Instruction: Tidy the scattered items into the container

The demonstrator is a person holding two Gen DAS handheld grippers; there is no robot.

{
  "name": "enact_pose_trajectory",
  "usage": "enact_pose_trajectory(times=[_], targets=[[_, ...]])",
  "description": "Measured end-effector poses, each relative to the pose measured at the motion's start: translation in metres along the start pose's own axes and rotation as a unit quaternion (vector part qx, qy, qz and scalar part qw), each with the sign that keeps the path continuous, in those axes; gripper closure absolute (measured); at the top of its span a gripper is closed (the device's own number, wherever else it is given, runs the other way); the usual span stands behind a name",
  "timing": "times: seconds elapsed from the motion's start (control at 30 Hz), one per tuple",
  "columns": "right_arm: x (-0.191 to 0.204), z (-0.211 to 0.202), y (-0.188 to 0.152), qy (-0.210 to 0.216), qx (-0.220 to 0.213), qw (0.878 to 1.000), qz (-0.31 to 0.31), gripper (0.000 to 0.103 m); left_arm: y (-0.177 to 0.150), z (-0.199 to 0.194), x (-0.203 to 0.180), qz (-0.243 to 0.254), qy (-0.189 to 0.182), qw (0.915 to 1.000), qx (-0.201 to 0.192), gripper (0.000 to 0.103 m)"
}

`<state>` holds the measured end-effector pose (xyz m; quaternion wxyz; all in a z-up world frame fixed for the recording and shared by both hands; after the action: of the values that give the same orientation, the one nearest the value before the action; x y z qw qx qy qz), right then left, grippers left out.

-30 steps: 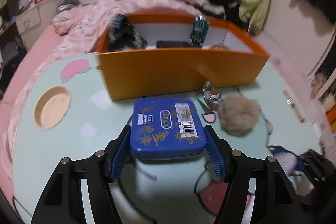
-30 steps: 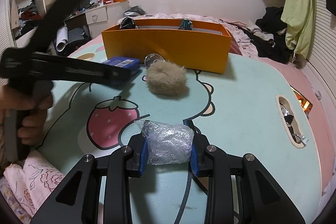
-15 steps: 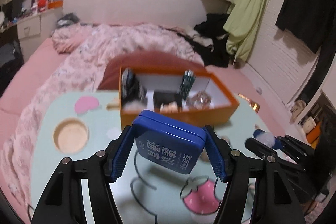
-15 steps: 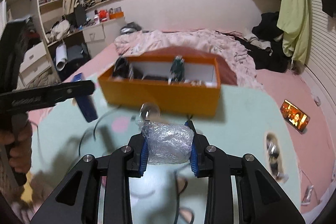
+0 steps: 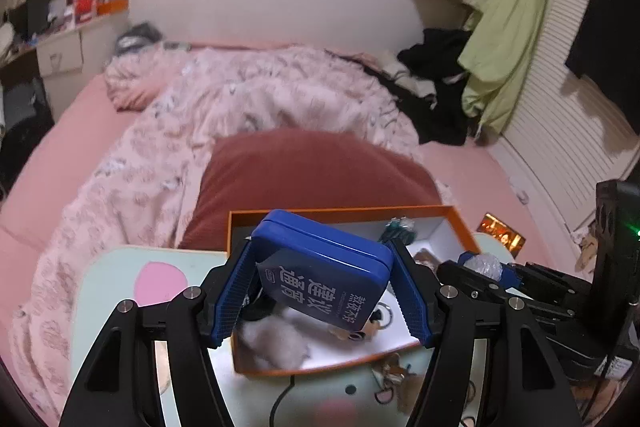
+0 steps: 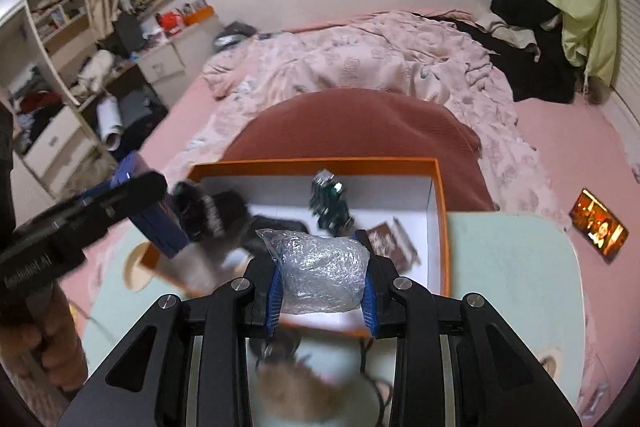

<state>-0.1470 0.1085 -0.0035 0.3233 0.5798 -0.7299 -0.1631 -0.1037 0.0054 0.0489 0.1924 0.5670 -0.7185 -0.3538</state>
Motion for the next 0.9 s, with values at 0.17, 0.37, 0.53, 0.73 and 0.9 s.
enact_pose_trajectory(times=[0.17,0.37,0.53,0.73,0.9], targets=[[-0.008,0.024,-0.005,-0.009,0.052,0.998,0.044,0.052,-0.014,0.008,0.004,-0.035,-0.063,0.997,0.028,0.034],[-0.02,-0.014,-0.002,-0.008,-0.017,0.998,0.059,0.034,-0.023,-0.04,0.008,-0.026,-0.057,0.9978,-0.021,0.021],[-0.022,-0.046,-0.032,0.005,-0.035,0.998,0.048,0.034,-0.053,-0.071,-0.004,-0.013,-0.051,0.998,-0.036,0.006],[-0.018,-0.062,-0.095,-0.052,-0.043,0.997,-0.021,0.034,-0.114,-0.066,-0.023,0.009,-0.018,0.9993,0.031,0.006],[-0.025,-0.053,-0.148,-0.068,-0.001,0.997,-0.032,0.034,-0.16,-0.041,-0.025,0.02,0.02,0.994,0.105,0.006]])
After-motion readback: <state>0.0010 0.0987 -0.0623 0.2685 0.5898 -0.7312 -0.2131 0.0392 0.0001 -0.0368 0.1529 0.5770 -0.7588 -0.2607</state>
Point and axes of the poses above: each gripper's, at about its wrist camera, not at the fingertips, and z roughly the way its jaws point, x to its left, y to its top, the point moved 7 cm from there along z, roughly the way its jaws point, and after that the axes turned 9 degrees about z, right-handed, at the moved point
